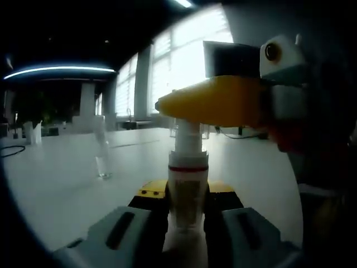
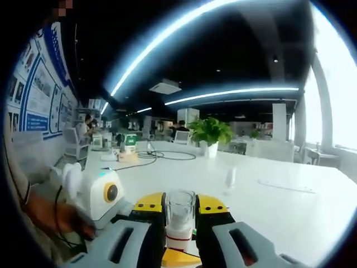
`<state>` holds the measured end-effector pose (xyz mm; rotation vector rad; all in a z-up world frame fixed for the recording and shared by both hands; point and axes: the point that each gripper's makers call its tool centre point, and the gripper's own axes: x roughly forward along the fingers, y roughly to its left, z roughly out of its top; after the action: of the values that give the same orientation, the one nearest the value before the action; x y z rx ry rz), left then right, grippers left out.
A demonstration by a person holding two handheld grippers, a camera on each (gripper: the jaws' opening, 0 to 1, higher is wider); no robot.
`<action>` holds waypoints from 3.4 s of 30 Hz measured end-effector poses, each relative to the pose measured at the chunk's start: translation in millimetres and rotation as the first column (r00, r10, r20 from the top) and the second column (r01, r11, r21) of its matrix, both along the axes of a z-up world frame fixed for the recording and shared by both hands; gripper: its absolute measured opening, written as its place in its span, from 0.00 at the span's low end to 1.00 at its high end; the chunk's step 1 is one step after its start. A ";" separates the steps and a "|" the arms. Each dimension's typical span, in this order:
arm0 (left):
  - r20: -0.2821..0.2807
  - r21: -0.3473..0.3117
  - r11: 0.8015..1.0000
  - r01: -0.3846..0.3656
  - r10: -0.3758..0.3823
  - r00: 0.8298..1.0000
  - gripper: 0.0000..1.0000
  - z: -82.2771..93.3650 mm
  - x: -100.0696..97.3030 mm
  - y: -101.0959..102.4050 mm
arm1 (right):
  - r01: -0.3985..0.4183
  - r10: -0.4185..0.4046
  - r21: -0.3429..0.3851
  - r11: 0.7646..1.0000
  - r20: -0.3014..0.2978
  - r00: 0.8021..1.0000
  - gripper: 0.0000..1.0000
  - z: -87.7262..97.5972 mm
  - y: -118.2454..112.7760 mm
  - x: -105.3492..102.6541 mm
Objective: Clamp pump bottle remove cover press pump head put on cover
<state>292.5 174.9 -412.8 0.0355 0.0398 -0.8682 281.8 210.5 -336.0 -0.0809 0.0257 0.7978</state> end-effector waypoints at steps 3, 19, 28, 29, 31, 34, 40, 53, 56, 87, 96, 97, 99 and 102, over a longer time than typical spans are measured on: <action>0.004 0.002 1.000 0.000 0.000 1.000 0.14 0.2 -0.7 -0.1 | 0.001 -0.001 0.010 1.000 0.003 1.000 0.15 2.9 -0.8 -0.2; 0.009 0.004 1.000 -0.001 0.001 1.000 0.14 1.5 -2.8 -1.3 | 0.050 -0.054 0.063 0.997 0.060 0.997 0.15 32.5 -22.2 2.1; 0.006 0.001 1.000 -0.004 0.004 1.000 0.14 1.7 -2.8 -0.8 | 0.127 -0.130 0.058 0.990 0.048 0.990 0.16 24.1 -49.3 14.2; 0.002 -0.001 1.000 -0.005 0.005 1.000 0.14 1.3 -2.0 -0.2 | 0.133 -0.135 0.054 0.990 0.047 0.990 0.16 22.4 -51.7 15.4; -0.003 -0.005 1.000 -0.006 0.006 1.000 0.14 1.0 -1.0 0.5 | 0.146 -0.148 0.052 0.988 0.038 0.988 0.16 18.1 -56.8 18.1; -0.002 -0.005 1.000 -0.006 0.006 1.000 0.14 0.7 -0.6 0.3 | 0.167 -0.168 0.041 0.985 0.026 0.985 0.16 10.5 -63.9 22.8; -0.002 -0.005 1.000 -0.006 0.006 1.000 0.14 0.6 -1.0 -0.2 | 0.201 -0.201 0.031 0.979 -0.011 0.980 0.16 -6.9 -77.2 32.7; 0.004 -0.002 1.000 -0.005 0.005 1.000 0.14 1.2 -2.9 -1.5 | 0.247 -0.247 -0.002 0.969 -0.061 0.967 0.16 -38.9 -93.0 49.1; 0.004 -0.002 1.000 -0.005 0.005 1.000 0.14 1.1 -2.6 -1.1 | 0.248 -0.248 -0.010 0.969 -0.075 0.966 0.16 -46.8 -93.2 50.0; 0.001 -0.004 1.000 -0.004 0.004 1.000 0.14 1.1 -4.0 -2.1 | 0.314 -0.319 -0.053 0.948 -0.187 0.929 0.16 -103.3 -116.2 83.0; 0.001 -0.004 1.000 -0.003 0.003 1.000 0.14 1.0 -3.1 -1.8 | 0.323 -0.330 -0.068 0.944 -0.180 0.927 0.17 -104.0 -117.4 84.0; 0.001 -0.003 1.000 -0.003 0.003 1.000 0.14 0.9 -2.9 -1.7 | 0.322 -0.329 -0.069 0.944 -0.179 0.927 0.17 -103.9 -117.3 84.0; 0.001 -0.004 1.000 -0.003 0.003 1.000 0.14 0.8 -2.4 -1.4 | 0.317 -0.326 -0.075 0.945 -0.172 0.930 0.17 -104.0 -115.1 82.4; 0.000 -0.004 1.000 -0.003 0.003 1.000 0.14 0.6 -1.8 -1.0 | 0.315 -0.325 -0.082 0.945 -0.163 0.932 0.18 -103.8 -114.7 83.2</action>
<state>290.7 173.9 -412.2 0.0321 0.0378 -0.8658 365.0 95.8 -439.8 -0.0564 0.2226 0.4747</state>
